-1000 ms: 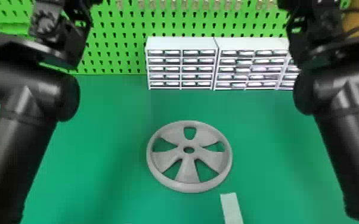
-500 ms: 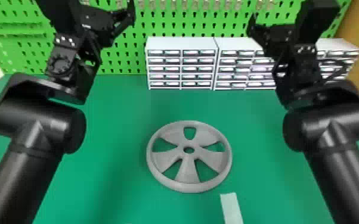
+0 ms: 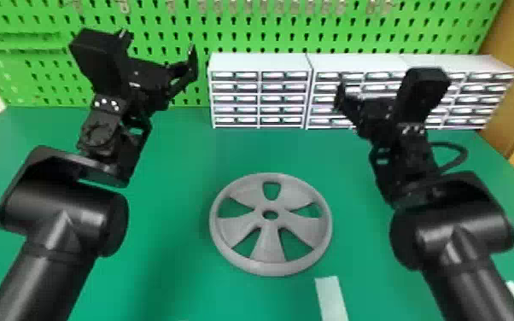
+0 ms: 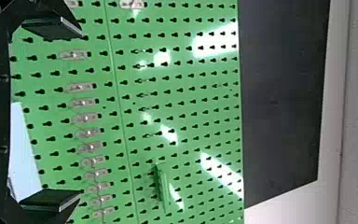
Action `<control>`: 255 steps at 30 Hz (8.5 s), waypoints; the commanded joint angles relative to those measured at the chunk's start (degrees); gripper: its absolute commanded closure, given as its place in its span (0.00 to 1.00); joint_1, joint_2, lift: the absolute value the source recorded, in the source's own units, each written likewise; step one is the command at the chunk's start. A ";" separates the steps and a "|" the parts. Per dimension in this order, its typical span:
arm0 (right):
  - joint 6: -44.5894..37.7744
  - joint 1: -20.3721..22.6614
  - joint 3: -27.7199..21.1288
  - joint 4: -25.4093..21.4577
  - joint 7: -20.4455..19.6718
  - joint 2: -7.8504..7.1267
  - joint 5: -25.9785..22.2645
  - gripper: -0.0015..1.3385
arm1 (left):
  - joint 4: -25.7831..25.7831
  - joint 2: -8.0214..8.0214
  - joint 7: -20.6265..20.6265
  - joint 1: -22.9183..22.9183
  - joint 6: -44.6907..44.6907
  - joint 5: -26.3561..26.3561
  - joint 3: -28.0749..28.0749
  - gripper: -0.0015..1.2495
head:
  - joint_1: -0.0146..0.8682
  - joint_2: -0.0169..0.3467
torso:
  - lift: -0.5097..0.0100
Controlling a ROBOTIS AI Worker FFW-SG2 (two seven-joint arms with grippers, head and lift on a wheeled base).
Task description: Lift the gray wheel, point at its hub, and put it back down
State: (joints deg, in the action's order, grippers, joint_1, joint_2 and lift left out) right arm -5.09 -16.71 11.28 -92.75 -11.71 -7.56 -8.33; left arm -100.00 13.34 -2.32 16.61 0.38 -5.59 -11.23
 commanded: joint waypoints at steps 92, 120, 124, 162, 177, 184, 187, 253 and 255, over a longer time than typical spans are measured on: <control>4.12 3.71 -3.81 5.47 9.16 1.23 2.70 0.00 | 7.97 -1.57 2.41 -4.75 -5.74 -3.29 1.21 0.06 | 0.80 0.18 | 0.81; 2.81 3.88 -3.46 4.95 9.16 1.85 2.35 0.00 | 8.15 -1.39 3.02 -4.92 -5.74 -5.22 0.95 0.05 | 0.80 0.18 | 0.81; 2.54 4.23 -3.37 4.86 9.16 1.67 2.44 0.00 | 8.15 -1.39 3.02 -5.10 -5.74 -5.22 0.69 0.05 | 0.80 0.18 | 0.81; 2.28 4.23 -3.55 4.42 9.16 2.29 2.53 0.00 | 8.15 -3.06 2.94 -6.15 -6.09 -3.38 1.92 0.05 | 0.80 0.18 | 0.81; 2.28 4.15 -3.20 4.59 9.16 2.38 2.53 0.00 | 8.15 -3.32 2.94 -6.15 -6.45 -5.22 2.00 0.07 | 0.80 0.18 | 0.81; 2.28 3.88 -2.85 4.77 9.16 2.38 2.53 0.00 | 8.15 -3.32 2.94 -6.06 -6.62 -7.24 2.09 0.07 | 0.80 0.18 | 0.81; 2.28 3.71 -2.76 4.77 9.16 2.38 2.53 0.00 | 8.15 -3.32 2.94 -6.15 -6.88 -8.39 2.09 0.08 | 0.80 0.18 | 0.81; 2.37 3.79 -2.14 5.21 9.16 2.20 1.82 0.01 | 9.38 -0.51 -1.46 -4.92 -9.52 -9.79 -3.71 0.08 | 0.80 0.18 | 0.81; 2.37 3.88 -2.14 5.21 9.16 2.20 1.82 0.01 | 9.38 -0.51 -1.46 -4.92 -9.52 -9.70 -3.62 0.08 | 0.80 0.18 | 0.81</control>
State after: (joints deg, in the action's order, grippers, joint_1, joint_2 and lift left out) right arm -2.73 -12.89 9.18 -87.54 -2.55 -5.36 -6.50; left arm -90.61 12.83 -3.78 11.69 -9.09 -15.41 -14.94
